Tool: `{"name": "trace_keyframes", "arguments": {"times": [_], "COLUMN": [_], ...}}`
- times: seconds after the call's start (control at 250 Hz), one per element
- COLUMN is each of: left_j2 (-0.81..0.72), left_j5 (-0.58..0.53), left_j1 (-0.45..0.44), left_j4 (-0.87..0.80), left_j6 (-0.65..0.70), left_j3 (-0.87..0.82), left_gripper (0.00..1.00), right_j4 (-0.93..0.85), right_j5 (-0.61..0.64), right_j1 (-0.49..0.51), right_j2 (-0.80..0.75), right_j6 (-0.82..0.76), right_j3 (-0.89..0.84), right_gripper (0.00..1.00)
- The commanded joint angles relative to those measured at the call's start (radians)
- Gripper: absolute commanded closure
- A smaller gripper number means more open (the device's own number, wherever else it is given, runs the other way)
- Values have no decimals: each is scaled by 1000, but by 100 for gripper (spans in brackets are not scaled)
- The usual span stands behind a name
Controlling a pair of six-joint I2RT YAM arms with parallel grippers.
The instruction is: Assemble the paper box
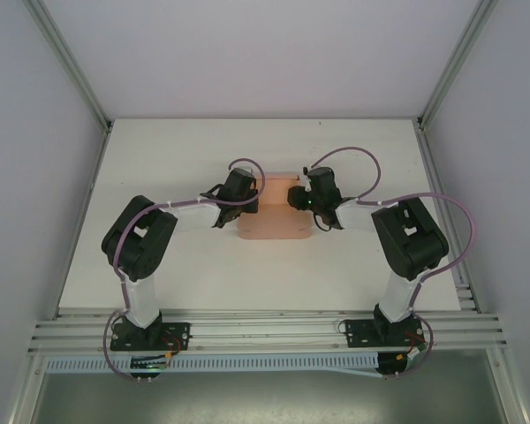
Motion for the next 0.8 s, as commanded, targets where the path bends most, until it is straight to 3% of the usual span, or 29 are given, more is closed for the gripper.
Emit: {"name": "trace_keyframes", "arguments": {"times": [0.0,0.04,0.116,0.304,0.596,0.672,0.795], "left_j2": [-14,-15,-16,-33,-16,-15,-13], "left_j5": [-64,-62,-56,-90,-154,-170,-197], "left_j1": [23,22,22,22,23,22,23], "left_j4": [-71,-73,-67,-83,-139,-146,-172], "left_j6": [17,20,18,4,-18,-10,-1], "left_j3": [-15,-16,-16,-16,15,19,29], "left_gripper": [100,100,100,100,100,100,100], "right_j4": [-29,-48,-94,-268,-772,-752,-785], "right_j5": [55,74,133,340,850,809,898], "right_j1": [-20,-19,-13,-5,41,44,71], "right_j2": [11,12,24,49,127,134,158], "right_j6": [6,4,4,23,61,40,46], "right_j3": [30,35,50,87,222,209,253], "right_gripper": [65,66,78,97,99,100,100]}}
